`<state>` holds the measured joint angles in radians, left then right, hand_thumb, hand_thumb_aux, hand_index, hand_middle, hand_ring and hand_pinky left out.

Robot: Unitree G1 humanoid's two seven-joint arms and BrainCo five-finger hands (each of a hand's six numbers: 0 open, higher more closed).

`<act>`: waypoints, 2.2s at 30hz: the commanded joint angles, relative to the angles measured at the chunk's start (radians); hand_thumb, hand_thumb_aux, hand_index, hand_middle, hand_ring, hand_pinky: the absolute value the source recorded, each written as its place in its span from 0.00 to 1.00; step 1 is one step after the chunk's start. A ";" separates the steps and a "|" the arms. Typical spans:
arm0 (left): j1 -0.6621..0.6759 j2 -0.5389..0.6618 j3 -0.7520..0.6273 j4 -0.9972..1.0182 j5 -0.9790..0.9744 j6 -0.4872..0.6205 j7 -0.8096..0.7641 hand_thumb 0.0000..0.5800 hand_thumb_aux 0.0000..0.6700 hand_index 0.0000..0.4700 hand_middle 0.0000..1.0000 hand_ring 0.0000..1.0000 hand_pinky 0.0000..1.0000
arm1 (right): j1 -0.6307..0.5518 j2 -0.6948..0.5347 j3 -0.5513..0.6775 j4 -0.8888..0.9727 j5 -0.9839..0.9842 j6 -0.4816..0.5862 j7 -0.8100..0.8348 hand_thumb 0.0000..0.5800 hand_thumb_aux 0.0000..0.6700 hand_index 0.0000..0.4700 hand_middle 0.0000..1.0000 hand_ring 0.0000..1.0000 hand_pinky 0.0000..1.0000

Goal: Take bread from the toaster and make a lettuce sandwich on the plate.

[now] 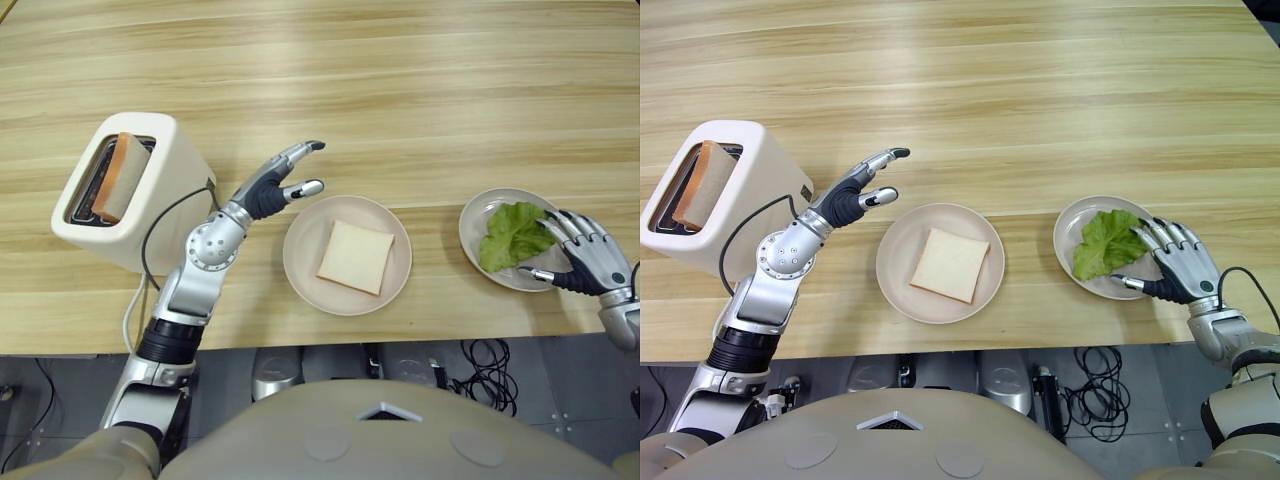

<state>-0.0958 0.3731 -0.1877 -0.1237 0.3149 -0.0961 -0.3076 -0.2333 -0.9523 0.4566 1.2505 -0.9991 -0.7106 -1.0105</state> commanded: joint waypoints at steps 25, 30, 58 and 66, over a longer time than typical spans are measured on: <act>0.011 -0.006 -0.035 0.088 0.051 -0.026 0.046 0.00 0.00 0.00 0.00 0.00 0.00 | -0.039 0.038 0.027 0.000 0.133 -0.027 0.098 0.88 0.65 0.64 0.00 0.00 0.00; 0.009 -0.011 -0.049 0.104 0.051 -0.031 0.055 0.00 0.00 0.00 0.00 0.00 0.00 | -0.054 0.039 0.032 -0.018 0.133 -0.038 0.078 0.90 0.68 0.67 0.00 0.00 0.00; -0.018 -0.032 -0.052 0.203 0.065 -0.075 0.103 0.00 0.00 0.00 0.00 0.00 0.00 | -0.085 0.043 0.007 -0.030 0.171 -0.062 0.058 0.00 0.00 0.00 0.00 0.00 0.00; 0.000 -0.033 -0.044 0.190 0.067 -0.073 0.108 0.00 0.00 0.00 0.00 0.00 0.00 | -0.039 0.023 -0.019 0.009 0.213 -0.046 0.073 0.00 0.00 0.00 0.00 0.00 0.00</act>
<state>-0.1056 0.3373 -0.2341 0.0676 0.3801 -0.1752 -0.2030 -0.2787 -0.9249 0.4467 1.2483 -0.8026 -0.7640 -0.9568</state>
